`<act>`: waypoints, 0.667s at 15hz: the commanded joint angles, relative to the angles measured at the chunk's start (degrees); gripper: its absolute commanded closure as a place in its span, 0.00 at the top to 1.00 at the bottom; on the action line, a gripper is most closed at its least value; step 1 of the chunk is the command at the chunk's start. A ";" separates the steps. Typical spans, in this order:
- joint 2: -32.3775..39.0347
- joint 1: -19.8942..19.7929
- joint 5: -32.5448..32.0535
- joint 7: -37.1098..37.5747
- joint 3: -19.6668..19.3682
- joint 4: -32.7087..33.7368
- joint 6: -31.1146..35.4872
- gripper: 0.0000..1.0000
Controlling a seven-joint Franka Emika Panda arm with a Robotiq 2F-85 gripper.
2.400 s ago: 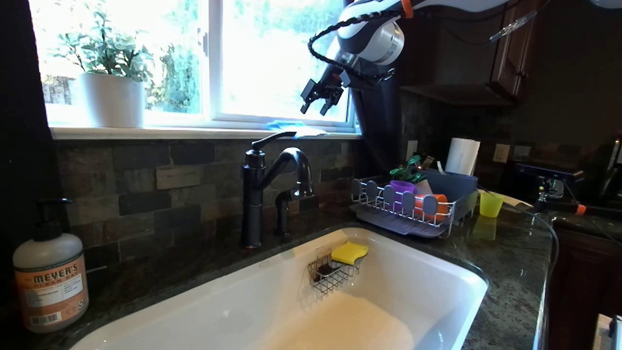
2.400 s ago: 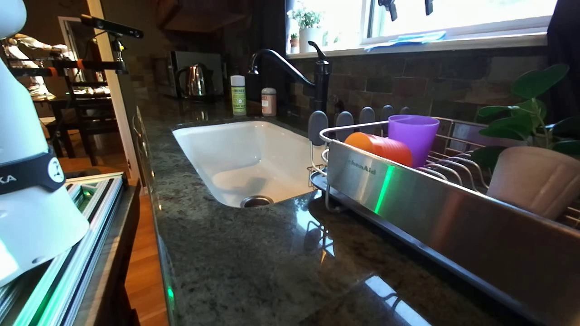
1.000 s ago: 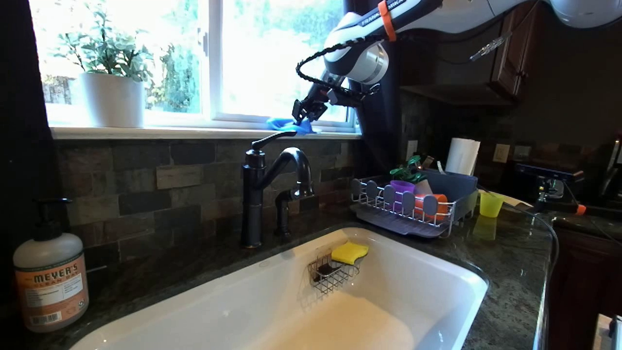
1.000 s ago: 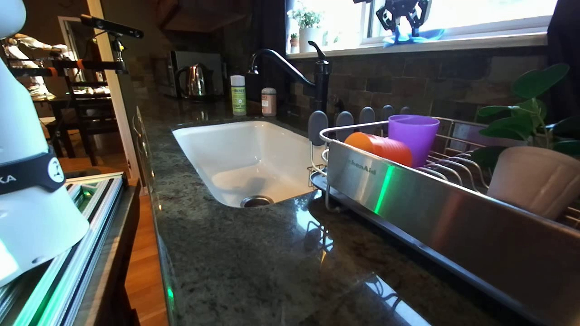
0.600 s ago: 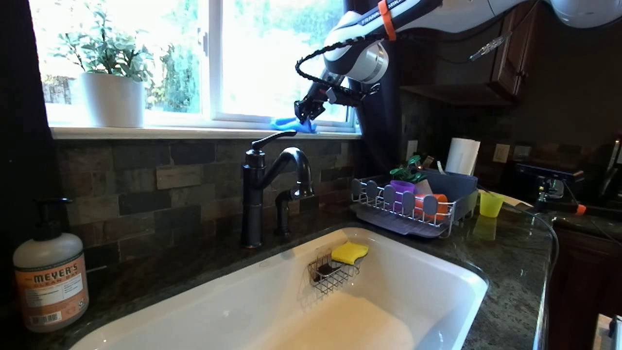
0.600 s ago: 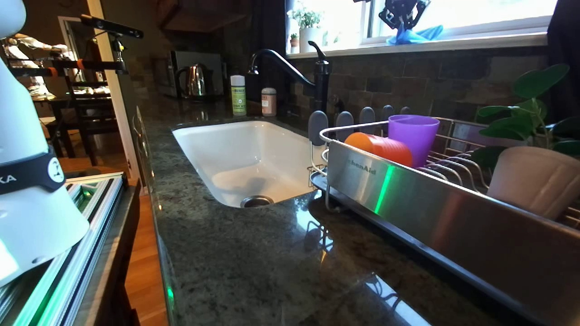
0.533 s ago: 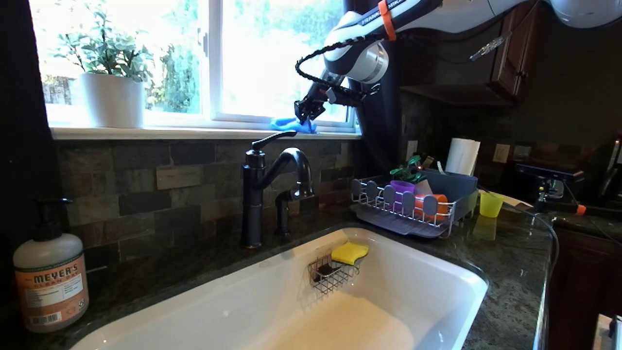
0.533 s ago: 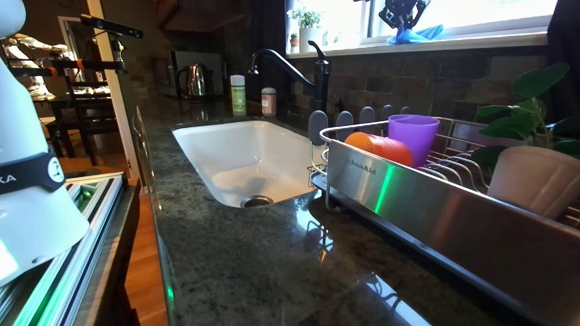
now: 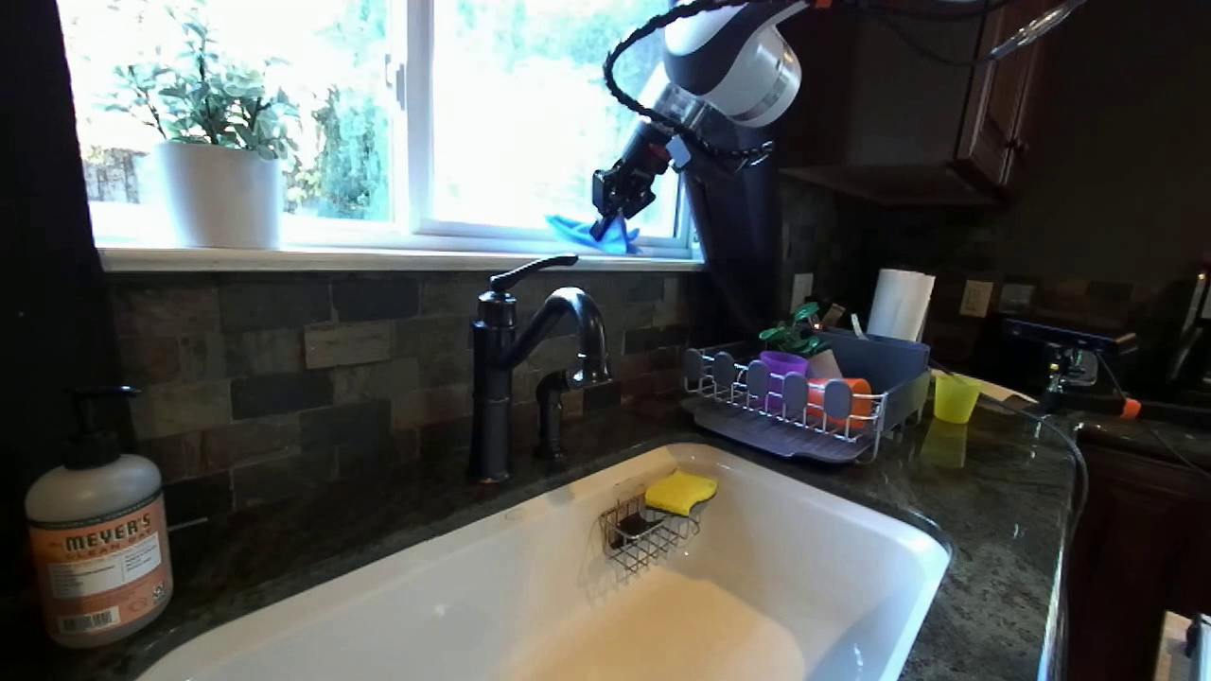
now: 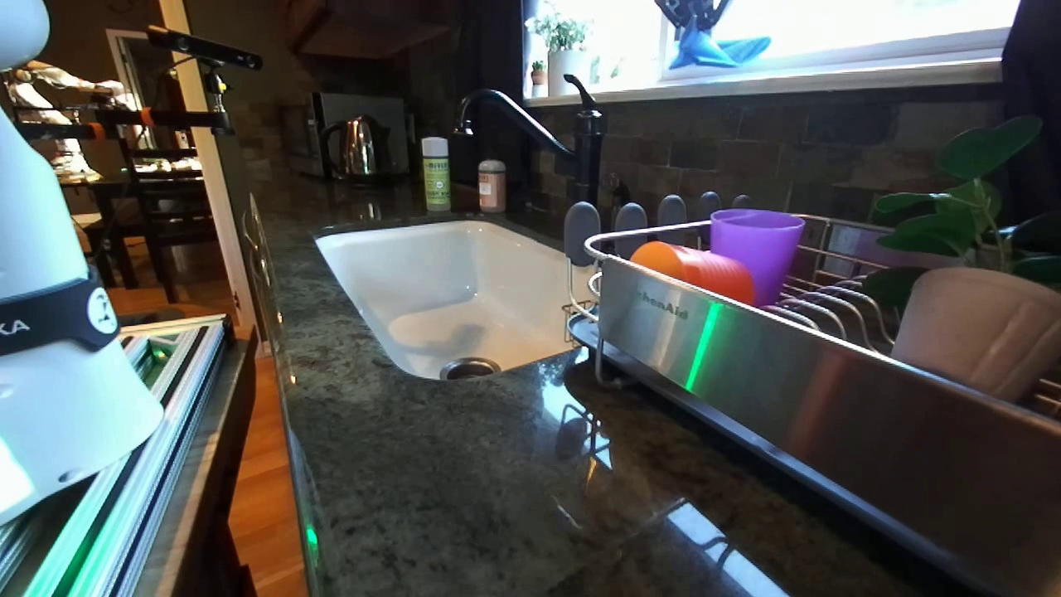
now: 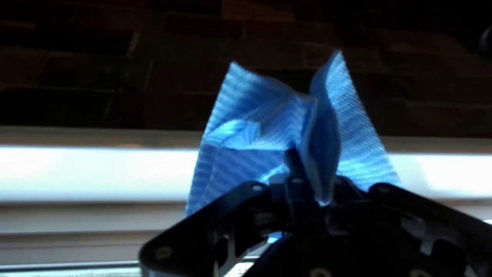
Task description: Pick up the blue cloth and wipe the counter
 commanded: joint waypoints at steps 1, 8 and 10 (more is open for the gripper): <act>-12.51 0.00 5.71 -3.58 0.71 -13.79 -6.46 0.02; -16.33 1.35 1.65 -0.39 -2.29 -21.09 -8.90 0.06; -16.41 1.31 1.65 -0.42 -2.50 -22.41 -8.35 0.06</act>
